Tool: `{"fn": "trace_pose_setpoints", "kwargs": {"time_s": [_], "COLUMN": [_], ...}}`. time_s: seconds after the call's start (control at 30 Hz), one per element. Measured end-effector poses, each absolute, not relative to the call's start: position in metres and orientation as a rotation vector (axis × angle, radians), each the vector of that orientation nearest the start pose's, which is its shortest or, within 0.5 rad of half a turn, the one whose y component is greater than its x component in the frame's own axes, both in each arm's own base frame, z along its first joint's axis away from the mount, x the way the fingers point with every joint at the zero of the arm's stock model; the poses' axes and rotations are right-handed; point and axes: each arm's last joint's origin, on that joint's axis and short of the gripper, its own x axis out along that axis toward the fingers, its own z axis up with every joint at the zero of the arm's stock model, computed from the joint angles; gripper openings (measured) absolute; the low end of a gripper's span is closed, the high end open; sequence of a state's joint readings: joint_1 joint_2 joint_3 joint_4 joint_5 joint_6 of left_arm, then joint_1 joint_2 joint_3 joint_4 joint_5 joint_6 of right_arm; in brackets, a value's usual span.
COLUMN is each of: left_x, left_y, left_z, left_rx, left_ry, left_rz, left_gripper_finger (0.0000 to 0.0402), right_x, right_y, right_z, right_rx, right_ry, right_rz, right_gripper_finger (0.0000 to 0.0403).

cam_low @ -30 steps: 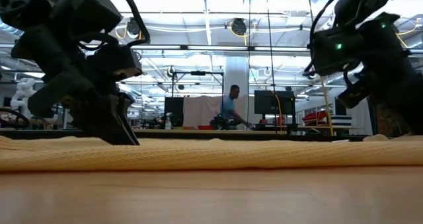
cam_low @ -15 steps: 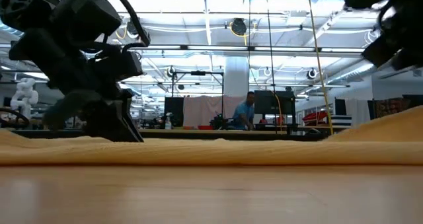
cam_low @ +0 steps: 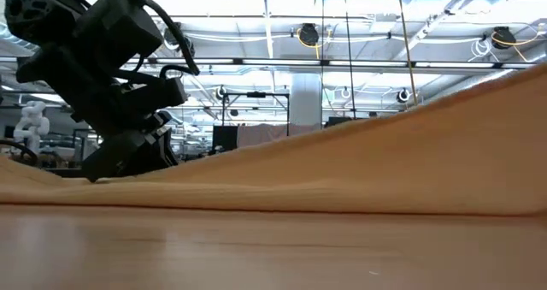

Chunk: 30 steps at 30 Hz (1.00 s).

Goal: Roll towel into tight, uniform cylinder
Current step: Roll the orange towel

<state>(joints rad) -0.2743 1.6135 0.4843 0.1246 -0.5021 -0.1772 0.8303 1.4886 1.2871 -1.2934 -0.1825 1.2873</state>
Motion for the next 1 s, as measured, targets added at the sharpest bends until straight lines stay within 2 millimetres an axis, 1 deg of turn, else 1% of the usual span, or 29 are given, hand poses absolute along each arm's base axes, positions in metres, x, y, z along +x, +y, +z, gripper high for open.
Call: {"fn": "trace_pose_setpoints", "kwargs": {"time_s": [0.13, 0.2, 0.27, 0.37, 0.43, 0.5, 0.57, 0.63, 0.77, 0.87, 1.0], "left_x": [0.231, 0.225, 0.22, 0.205, 0.193, 0.18, 0.167, 0.155, 0.136, 0.131, 0.134], "left_y": [-0.052, -0.054, -0.057, -0.065, -0.07, -0.075, -0.078, -0.078, -0.078, -0.082, -0.097], "left_z": [0.102, 0.112, 0.127, 0.146, 0.155, 0.16, 0.161, 0.158, 0.152, 0.152, 0.152], "left_rx": [0.158, 0.108, 0.051, -0.01, -0.048, -0.089, -0.11, -0.124, -0.187, -0.277, -0.337], "left_ry": [0.89, 0.881, 0.843, 0.834, 0.85, 0.884, 0.944, 1.024, 1.195, 1.22, 1.16], "left_rz": [0.302, 0.299, 0.277, 0.234, 0.191, 0.175, 0.183, 0.221, 0.299, 0.335, 0.266], "left_gripper_finger": [0.0081, 0.0081, 0.0081, 0.0081, 0.0085, 0.0098, 0.012, 0.015, 0.0208, 0.0228, 0.0232], "right_x": [0.165, 0.164, 0.163, 0.162, 0.162, 0.162, 0.162, 0.162, 0.162, 0.16, 0.159], "right_y": [0.197, 0.197, 0.196, 0.195, 0.194, 0.193, 0.193, 0.193, 0.193, 0.193, 0.192], "right_z": [0.28, 0.277, 0.275, 0.271, 0.269, 0.269, 0.269, 0.269, 0.269, 0.269, 0.269], "right_rx": [0.455, 0.456, 0.449, 0.428, 0.419, 0.404, 0.392, 0.385, 0.379, 0.372, 0.361], "right_ry": [1.615, 1.617, 1.615, 1.611, 1.613, 1.598, 1.581, 1.579, 1.581, 1.584, 1.594], "right_rz": [-0.267, -0.287, -0.307, -0.314, -0.324, -0.335, -0.334, -0.331, -0.329, -0.327, -0.345], "right_gripper_finger": [0.0, 0.0, 0.0, 0.0, 0.0, 0.0, 0.0, 0.0, 0.0, 0.0, 0.0]}}
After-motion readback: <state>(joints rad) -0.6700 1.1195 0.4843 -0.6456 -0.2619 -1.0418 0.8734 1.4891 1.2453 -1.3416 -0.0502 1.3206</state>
